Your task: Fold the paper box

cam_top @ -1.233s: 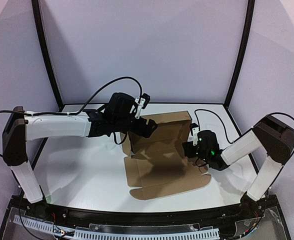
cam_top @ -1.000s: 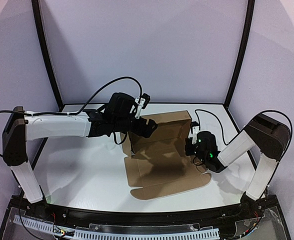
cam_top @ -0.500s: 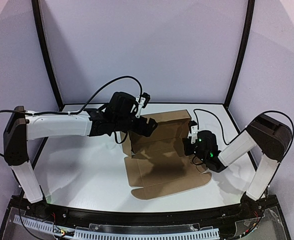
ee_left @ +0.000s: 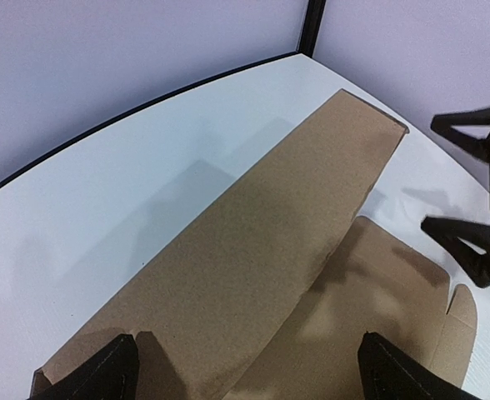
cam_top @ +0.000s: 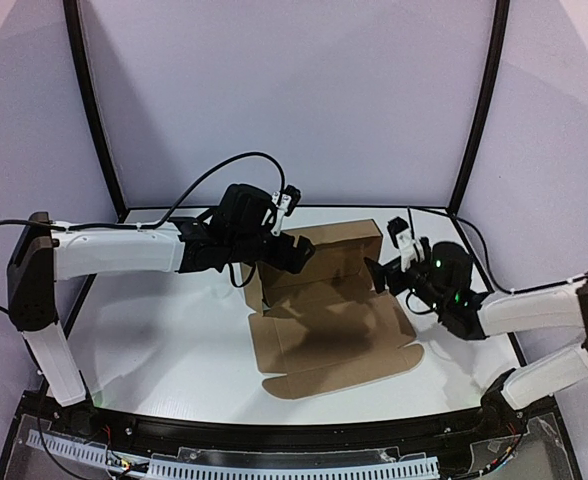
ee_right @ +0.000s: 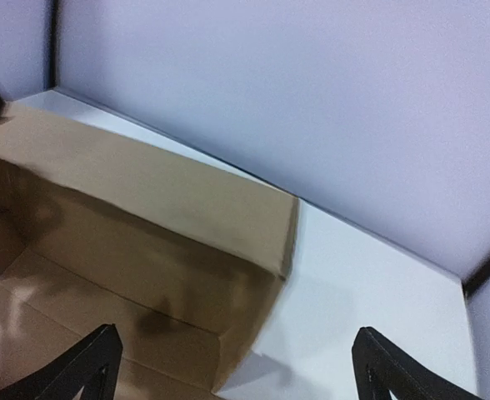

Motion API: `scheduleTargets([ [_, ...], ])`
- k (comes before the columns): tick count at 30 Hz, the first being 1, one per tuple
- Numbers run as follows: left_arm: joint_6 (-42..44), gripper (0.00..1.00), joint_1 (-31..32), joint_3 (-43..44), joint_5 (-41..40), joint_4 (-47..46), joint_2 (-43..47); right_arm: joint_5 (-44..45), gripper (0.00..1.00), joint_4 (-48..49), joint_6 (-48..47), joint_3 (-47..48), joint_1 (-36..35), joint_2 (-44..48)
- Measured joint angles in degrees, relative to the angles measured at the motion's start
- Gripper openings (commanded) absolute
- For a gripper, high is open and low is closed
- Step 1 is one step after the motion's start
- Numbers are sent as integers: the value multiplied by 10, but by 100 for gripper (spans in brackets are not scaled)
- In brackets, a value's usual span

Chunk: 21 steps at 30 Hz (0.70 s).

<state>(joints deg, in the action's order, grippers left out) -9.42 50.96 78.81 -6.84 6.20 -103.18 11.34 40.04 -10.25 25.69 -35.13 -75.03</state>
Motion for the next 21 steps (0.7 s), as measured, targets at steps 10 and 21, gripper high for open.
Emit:
scheduleTargets([
  [10,14,94,-1,-5,7,-7,1,-291,97,-476,-292,319,21,28],
  [21,21,93,-1,-21,12,-25,7,-388,97,-742,-481,555,66,-225],
])
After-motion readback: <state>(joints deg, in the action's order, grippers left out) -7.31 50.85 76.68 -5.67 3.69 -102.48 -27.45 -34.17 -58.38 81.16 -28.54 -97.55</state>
